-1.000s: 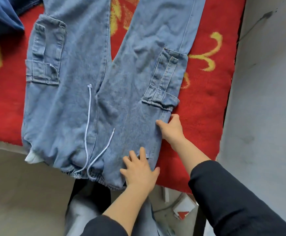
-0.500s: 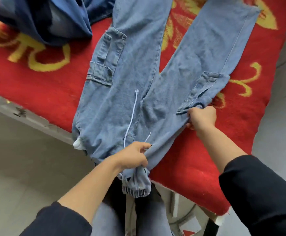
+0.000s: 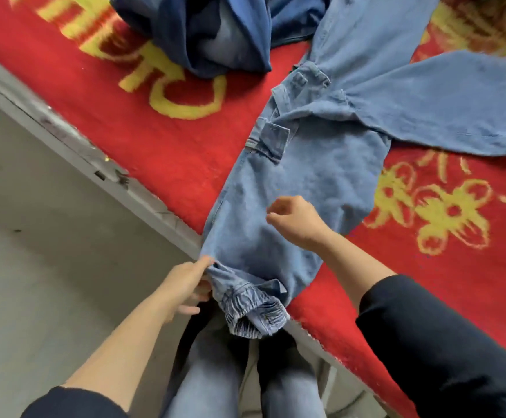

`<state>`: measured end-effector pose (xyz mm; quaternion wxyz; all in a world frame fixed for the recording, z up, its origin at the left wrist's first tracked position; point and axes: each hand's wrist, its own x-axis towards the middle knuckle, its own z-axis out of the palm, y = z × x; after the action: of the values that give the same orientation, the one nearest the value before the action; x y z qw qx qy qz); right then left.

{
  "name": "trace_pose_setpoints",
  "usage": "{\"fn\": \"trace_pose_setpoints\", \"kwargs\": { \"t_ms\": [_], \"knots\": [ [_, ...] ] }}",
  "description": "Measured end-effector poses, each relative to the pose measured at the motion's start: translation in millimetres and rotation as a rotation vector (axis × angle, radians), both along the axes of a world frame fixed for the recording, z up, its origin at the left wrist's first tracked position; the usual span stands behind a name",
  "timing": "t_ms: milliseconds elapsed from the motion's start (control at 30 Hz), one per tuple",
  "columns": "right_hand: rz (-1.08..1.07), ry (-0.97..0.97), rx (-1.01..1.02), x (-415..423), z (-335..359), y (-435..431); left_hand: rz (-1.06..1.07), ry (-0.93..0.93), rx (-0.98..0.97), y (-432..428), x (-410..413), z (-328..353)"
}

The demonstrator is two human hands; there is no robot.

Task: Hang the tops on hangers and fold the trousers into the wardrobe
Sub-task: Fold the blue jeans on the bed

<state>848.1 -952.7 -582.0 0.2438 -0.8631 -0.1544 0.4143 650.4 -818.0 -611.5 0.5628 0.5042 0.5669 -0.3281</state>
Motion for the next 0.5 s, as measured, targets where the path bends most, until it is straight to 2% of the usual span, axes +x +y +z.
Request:
{"fn": "trace_pose_setpoints", "kwargs": {
  "t_ms": [67, 133, 200, 233, 267, 333, 400, 467, 500],
  "knots": [
    [-0.023, 0.120, -0.013, -21.1, -1.2, -16.4, 0.058, -0.040, -0.131, -9.3, -4.7, 0.9],
    [0.011, 0.348, -0.036, -38.8, 1.8, -36.1, 0.134, -0.117, -0.097, -16.0, -4.2, 0.3],
    [0.157, 0.442, -0.090, -56.8, 6.9, -53.9, 0.207, -0.179, -0.056, -19.0, -2.0, 0.0],
    [0.265, 0.412, -0.112, -66.6, 7.3, -62.0, 0.229, -0.200, -0.069, -20.4, -1.6, 0.2],
    [0.415, 0.291, -0.135, -77.0, 5.1, -69.3, 0.241, -0.218, -0.091, -21.8, -2.3, 1.6],
    [0.659, -0.049, -0.184, -100.0, 0.1, -79.6, 0.282, -0.256, -0.132, -25.4, -7.4, 1.3],
    [0.628, -0.222, -0.187, -118.9, -2.6, -80.6, 0.355, -0.297, -0.175, -30.2, -17.3, -0.3],
    [0.428, -0.201, -0.160, -131.8, -2.3, -80.7, 0.491, -0.315, -0.161, -40.9, -28.0, -3.2],
    [0.278, -0.182, -0.138, -137.5, -1.1, -81.8, 0.550, -0.278, -0.092, -48.6, -33.1, -5.3]
  ]
}}
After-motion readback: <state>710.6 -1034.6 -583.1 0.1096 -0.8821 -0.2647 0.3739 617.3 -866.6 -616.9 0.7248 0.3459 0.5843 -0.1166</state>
